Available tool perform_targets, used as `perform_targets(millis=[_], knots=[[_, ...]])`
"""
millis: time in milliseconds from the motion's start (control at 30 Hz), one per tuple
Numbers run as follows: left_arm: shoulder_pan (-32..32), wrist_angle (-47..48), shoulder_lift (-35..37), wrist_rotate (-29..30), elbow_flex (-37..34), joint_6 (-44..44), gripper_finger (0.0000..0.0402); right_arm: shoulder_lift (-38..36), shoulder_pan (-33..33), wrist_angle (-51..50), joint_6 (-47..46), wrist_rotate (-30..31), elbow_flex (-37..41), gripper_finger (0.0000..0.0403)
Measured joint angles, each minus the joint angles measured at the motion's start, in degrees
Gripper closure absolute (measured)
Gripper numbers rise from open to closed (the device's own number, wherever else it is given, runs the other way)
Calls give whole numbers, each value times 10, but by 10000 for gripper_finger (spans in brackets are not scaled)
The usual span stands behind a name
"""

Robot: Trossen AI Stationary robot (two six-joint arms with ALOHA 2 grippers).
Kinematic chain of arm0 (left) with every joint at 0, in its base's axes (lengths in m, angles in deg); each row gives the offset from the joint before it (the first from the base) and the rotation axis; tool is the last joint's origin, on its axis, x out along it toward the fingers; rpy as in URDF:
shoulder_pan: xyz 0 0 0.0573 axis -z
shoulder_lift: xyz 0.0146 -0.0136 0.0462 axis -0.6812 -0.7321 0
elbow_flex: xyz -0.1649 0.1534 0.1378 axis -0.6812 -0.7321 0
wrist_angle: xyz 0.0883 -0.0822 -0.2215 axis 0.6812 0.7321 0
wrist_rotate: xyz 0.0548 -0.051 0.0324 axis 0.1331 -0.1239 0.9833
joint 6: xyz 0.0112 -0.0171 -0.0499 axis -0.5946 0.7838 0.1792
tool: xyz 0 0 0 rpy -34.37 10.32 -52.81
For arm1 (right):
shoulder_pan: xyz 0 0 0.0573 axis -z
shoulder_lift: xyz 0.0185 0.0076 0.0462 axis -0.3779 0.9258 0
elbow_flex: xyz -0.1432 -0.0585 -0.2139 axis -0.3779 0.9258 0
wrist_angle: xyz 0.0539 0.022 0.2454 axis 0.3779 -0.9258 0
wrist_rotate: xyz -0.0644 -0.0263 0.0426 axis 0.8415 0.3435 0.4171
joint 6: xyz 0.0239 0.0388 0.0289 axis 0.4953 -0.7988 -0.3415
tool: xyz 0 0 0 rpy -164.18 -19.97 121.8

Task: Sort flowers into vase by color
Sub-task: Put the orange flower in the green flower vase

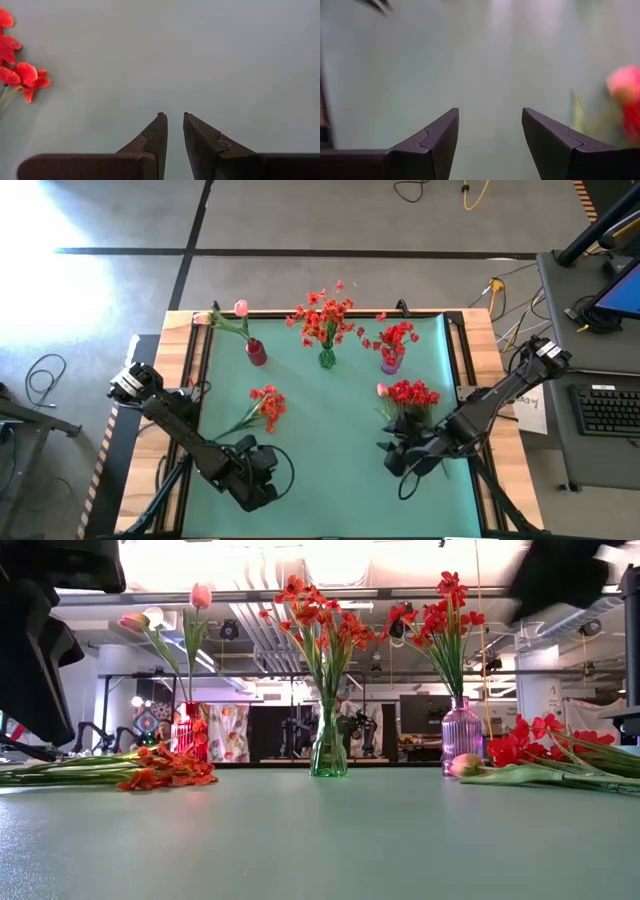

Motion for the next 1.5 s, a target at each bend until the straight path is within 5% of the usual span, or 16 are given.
perform_targets(millis=[300, 533, 767, 1500], knots=[[-11, 3, 0, 0, 0, -10, 352, 0, 54, 195, 207, -18, -1, 193], [-11, 0, -2, 0, 0, -10, 352, -3, 54, 26, 63, -125, -1, 193], [-12, -7, -2, 38, 0, -10, 352, 27, 47, -136, -69, -128, 2, 193], [-12, -20, -2, 44, 0, -8, 352, 128, 61, -142, -101, -129, 9, 193]])
